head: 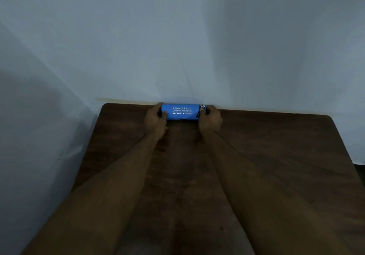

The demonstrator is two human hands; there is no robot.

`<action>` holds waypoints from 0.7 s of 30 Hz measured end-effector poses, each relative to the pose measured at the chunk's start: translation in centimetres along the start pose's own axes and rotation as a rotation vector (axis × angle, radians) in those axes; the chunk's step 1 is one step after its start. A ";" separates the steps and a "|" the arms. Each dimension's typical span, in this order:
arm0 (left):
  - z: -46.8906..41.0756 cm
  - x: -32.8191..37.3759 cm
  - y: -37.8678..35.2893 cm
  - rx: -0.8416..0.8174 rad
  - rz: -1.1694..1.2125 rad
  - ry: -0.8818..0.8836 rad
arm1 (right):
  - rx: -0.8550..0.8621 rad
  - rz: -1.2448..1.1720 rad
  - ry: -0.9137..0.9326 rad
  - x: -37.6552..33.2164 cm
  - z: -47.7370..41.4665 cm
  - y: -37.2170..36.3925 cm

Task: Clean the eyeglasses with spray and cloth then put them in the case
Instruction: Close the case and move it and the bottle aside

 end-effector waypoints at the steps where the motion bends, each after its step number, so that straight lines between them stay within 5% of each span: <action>1: 0.2 -0.1 0.2 -0.008 -0.017 -0.006 | -0.003 -0.015 0.000 0.0 0.2 0.0; 6: 3.2 -1.1 0.7 0.054 -0.095 0.004 | -0.017 -0.003 0.044 1.2 3.1 0.4; 21: 28.0 -9.3 -1.7 -0.074 -0.664 -0.554 | -0.091 0.324 0.174 5.9 30.4 14.9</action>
Point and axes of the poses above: each hand's wrist, its own z-axis away from the middle knuckle, its own y-axis out of the back of the hand, x = y × z, the point moved 1 cm from there along -z, towards the middle knuckle, and after that the axes turned 13 degrees about y, right-handed, at the moved point
